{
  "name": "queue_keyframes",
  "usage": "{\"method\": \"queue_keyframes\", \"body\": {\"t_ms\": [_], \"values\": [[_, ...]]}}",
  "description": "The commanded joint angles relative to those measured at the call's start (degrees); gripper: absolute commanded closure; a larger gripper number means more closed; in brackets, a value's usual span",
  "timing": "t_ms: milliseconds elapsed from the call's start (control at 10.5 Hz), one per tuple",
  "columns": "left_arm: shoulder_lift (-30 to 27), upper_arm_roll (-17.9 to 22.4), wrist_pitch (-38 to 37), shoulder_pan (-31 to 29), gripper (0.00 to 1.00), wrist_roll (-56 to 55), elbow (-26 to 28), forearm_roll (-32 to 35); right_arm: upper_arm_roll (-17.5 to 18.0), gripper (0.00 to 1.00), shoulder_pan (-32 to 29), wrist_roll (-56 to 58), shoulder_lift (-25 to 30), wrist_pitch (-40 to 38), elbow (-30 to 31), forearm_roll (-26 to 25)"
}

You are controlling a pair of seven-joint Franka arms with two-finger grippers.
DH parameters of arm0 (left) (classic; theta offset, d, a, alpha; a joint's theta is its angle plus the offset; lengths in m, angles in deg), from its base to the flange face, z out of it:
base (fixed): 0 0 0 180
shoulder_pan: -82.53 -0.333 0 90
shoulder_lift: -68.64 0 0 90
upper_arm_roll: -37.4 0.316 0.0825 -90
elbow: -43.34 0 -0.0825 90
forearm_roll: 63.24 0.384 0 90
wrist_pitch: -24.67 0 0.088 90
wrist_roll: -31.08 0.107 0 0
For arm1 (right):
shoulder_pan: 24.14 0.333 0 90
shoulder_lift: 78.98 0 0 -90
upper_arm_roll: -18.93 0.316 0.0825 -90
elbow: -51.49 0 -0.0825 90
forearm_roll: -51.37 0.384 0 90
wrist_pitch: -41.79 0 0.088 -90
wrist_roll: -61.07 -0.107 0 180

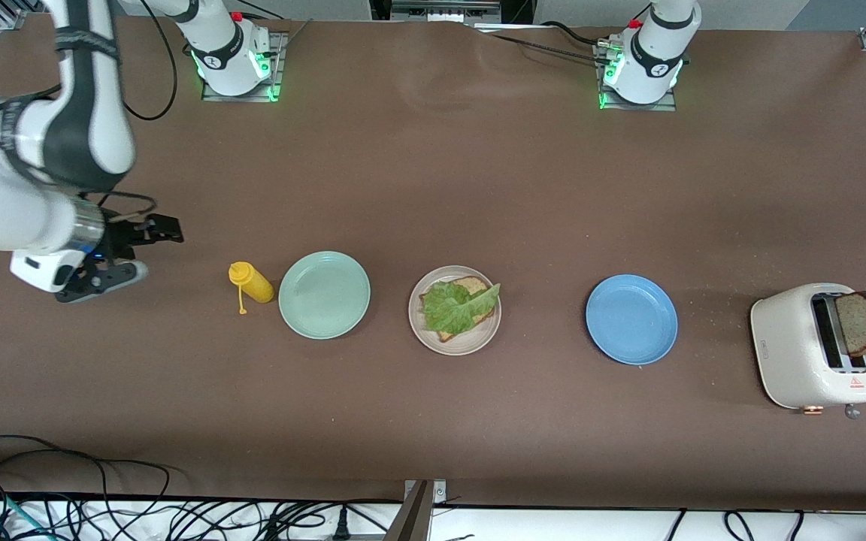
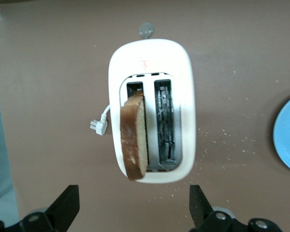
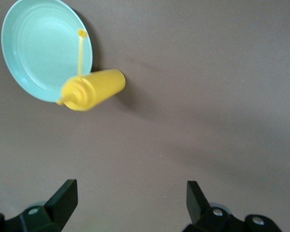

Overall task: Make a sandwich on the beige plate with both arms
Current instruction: 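Move the right gripper back toward the yellow bottle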

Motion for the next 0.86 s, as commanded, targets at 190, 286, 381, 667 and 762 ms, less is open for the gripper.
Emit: {"method": "queue_keyframes", "body": {"t_ms": [190,286,381,667,762], "values": [[4.4,-0.8,7.8,-1.4,0.04,1.3,-0.9,1.0,0.4,0.0,-7.1,27.0,0.1,1.1,8.3,15.9],[5.5,-0.8,9.4,-1.8,0.04,1.3,-0.9,1.0,0.4,0.0,-8.4,35.1,-1.4,0.7,8.8,19.8],[6.6,-0.8,11.5,-2.4,0.04,1.2,-0.9,0.8,0.4,0.0,-9.4,41.8,-3.1,0.2,8.9,22.7],[8.0,-0.8,13.7,-2.7,0.04,1.3,-0.5,-2.7,0.5,0.0,-12.8,60.4,-8.4,-3.0,9.4,33.0],[8.0,-0.8,13.7,-2.8,0.07,1.3,-0.2,-2.7,0.6,0.0,-14.0,65.6,-10.7,-4.5,9.4,37.3]]}}
